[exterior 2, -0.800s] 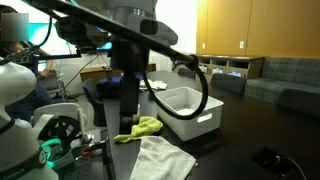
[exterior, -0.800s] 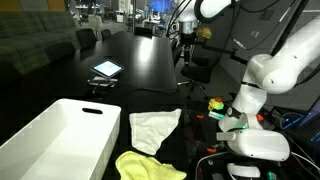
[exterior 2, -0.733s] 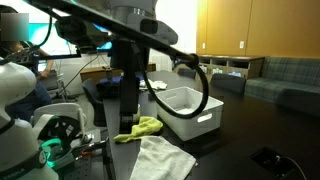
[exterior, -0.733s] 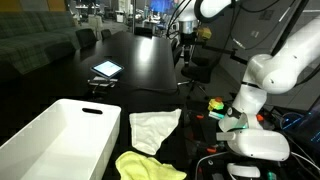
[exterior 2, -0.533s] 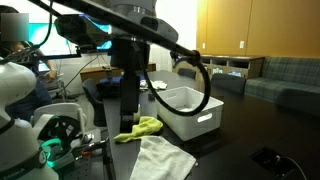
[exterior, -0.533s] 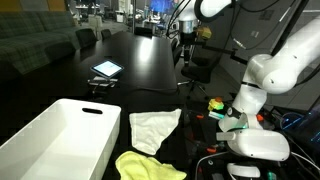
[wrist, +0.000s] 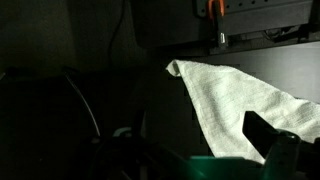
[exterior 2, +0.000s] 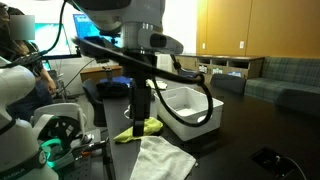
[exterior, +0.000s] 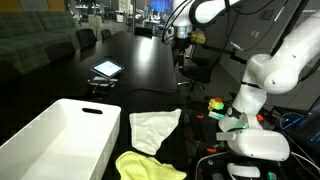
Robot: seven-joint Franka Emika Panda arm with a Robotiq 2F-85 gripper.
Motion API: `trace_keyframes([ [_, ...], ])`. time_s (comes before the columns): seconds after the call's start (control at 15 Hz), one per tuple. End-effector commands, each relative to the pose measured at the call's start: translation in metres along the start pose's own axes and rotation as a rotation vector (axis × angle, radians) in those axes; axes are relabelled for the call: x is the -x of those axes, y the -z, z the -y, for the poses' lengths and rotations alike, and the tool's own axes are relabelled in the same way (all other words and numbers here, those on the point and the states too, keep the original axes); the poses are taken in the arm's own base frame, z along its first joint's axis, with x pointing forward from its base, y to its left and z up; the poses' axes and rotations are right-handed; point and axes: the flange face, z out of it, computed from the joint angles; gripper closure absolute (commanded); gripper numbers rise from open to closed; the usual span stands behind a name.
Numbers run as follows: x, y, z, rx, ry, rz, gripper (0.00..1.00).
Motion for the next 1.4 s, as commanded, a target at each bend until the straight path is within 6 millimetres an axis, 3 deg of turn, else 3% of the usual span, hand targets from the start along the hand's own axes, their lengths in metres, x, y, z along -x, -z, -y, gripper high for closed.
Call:
trace_keyframes([
  [0.0, -0.039, -0.009, 0.02, -0.043, -0.011, -0.042, 0.0],
  [0.4, -0.099, -0.041, 0.072, -0.055, 0.048, -0.071, 0.0],
  [0.73, -0.145, -0.079, 0.109, -0.062, 0.098, -0.056, 0.0],
  [1.33, -0.211, -0.139, 0.164, -0.137, 0.066, 0.009, 0.0],
])
